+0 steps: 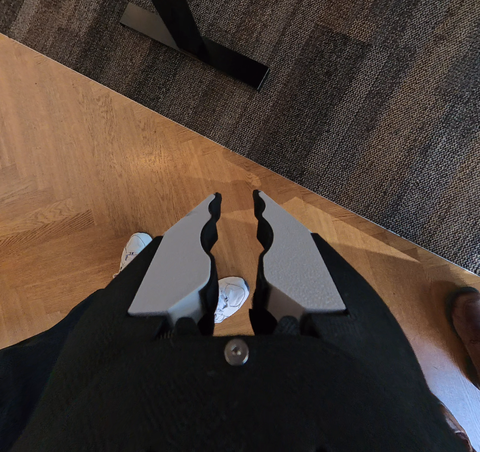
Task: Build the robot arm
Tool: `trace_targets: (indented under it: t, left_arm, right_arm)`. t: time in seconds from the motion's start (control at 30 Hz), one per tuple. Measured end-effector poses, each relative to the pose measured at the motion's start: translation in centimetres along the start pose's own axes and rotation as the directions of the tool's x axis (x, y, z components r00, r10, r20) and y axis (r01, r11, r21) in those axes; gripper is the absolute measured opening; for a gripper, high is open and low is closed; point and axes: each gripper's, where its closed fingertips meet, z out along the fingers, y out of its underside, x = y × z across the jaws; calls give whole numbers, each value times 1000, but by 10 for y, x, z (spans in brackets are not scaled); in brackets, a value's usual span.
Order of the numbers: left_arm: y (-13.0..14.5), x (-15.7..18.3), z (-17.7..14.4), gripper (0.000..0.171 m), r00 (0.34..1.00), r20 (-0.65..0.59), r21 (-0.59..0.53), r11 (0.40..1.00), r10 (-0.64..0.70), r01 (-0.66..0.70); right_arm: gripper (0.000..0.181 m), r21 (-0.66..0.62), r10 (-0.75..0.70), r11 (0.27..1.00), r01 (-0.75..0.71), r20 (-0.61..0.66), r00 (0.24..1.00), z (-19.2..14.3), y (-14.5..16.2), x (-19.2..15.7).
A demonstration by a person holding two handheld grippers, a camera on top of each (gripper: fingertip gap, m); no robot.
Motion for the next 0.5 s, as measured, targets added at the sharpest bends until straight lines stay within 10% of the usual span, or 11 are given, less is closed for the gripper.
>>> trace_targets:
  t: [0.5]
  left_arm:
    - [-22, 20, -75, 23, 999, 34, 202, 979, 34, -41]
  right_arm:
    - [14, -27, 29, 999, -31, -72, 997, 1, 40, 22]
